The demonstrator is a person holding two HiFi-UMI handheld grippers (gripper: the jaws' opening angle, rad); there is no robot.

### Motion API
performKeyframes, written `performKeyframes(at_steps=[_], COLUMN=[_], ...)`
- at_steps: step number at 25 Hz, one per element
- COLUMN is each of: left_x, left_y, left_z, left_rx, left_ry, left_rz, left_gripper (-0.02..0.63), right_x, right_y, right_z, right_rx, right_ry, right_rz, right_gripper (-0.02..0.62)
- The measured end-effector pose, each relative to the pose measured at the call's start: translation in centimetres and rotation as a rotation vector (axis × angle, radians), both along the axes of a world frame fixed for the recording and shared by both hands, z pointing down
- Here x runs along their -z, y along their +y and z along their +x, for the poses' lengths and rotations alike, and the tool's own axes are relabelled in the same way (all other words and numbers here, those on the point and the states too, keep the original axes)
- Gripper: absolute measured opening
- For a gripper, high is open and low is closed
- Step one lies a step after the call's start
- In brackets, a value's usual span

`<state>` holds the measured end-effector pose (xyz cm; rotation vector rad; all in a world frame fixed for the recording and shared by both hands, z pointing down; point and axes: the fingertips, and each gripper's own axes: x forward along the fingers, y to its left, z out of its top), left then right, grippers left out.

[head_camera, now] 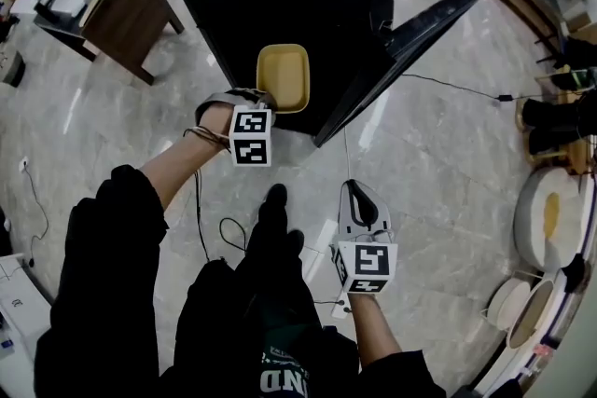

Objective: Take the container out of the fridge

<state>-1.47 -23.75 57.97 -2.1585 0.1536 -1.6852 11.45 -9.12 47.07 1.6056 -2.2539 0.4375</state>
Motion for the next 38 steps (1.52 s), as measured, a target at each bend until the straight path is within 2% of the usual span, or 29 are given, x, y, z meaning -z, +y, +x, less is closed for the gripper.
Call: performKeyframes(at_steps=[15,30,38], left_x=[4.1,8.4,8.5], left_y=[8.7,13.7,17.3], left_z=[-2.9,-4.0,-5.2], left_rx=[0.041,0.010,0.000], left_ry=[-0.001,0.004,-0.010], left_rz=[-0.031,-0.022,-0.058], left_gripper=[0.028,0.028,0.029], right_x=[1.7,3.7,4.3], right_y=[3.6,3.7,4.5], right_z=[-1.1,-2.6,-3.6], right_rx=[0.011,0.054,0.074], right_ry=[-0.022,-0.029,-0.025], right_rz=[-0.005,0.014,0.012], right_gripper=[0.037,0.035,0.035])
